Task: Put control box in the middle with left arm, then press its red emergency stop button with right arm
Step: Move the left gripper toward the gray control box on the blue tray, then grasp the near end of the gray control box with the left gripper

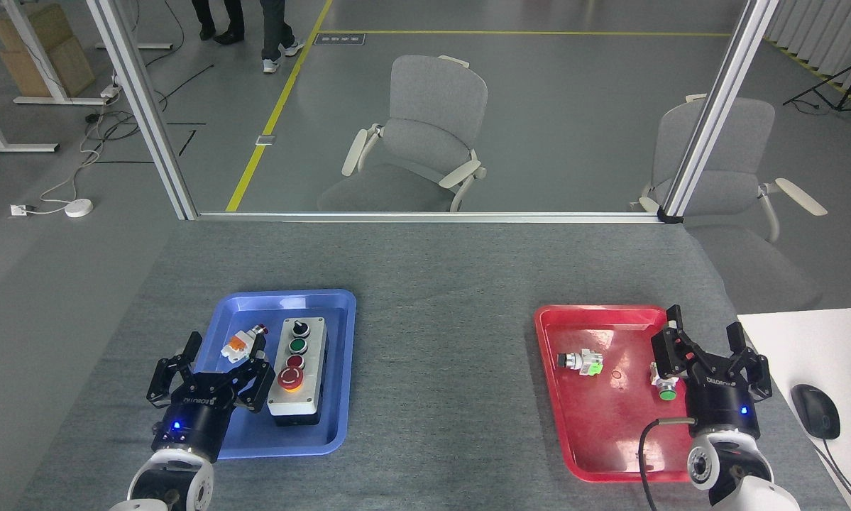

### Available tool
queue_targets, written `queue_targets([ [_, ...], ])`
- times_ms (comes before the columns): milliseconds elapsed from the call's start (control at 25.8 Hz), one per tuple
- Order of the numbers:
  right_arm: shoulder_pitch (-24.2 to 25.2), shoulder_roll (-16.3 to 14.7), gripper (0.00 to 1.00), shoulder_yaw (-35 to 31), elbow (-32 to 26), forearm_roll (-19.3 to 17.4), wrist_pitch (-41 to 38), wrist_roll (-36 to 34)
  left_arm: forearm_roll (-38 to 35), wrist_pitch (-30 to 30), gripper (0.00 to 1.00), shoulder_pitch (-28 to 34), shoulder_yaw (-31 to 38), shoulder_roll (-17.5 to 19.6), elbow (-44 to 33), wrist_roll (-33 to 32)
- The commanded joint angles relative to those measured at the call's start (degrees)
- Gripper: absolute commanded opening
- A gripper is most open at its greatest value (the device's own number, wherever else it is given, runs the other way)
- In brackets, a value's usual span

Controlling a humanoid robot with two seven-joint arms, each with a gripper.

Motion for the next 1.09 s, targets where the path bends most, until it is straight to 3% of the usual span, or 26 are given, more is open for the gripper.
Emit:
queue_targets([
  [0, 0.0, 0.1, 1.0, 0.0, 0.0, 0.0, 0.1, 0.0, -0.2, 0.0, 0.99, 1.0, 0.0, 0.0, -0.9, 0.4],
  [310, 0.0, -0.1, 1.0, 0.0, 0.2, 0.1, -0.1, 0.0, -0.9, 0.4, 0.98, 0.9, -2.5, -0.4, -0.7, -1.3],
  [465, 0.0, 0.9, 1.0, 0.0, 0.3, 0.3, 0.2, -0.1, -0.9, 3.3, 0.98, -0.1, -3.4, -2.5, 0.8, -2.2],
  [853, -0.2, 0.0, 1.0, 0.1, 0.3, 0.1, -0.1, 0.1, -0.9, 7.7, 0.98, 0.5, -6.2, -4.3, 2.7, -2.3],
  [1047, -0.1, -0.1, 1.0, 0.1, 0.3, 0.1, 0.0, 0.1, -1.0, 15.0, 0.98, 0.3, -11.3, -4.2, 4.9, -0.3],
])
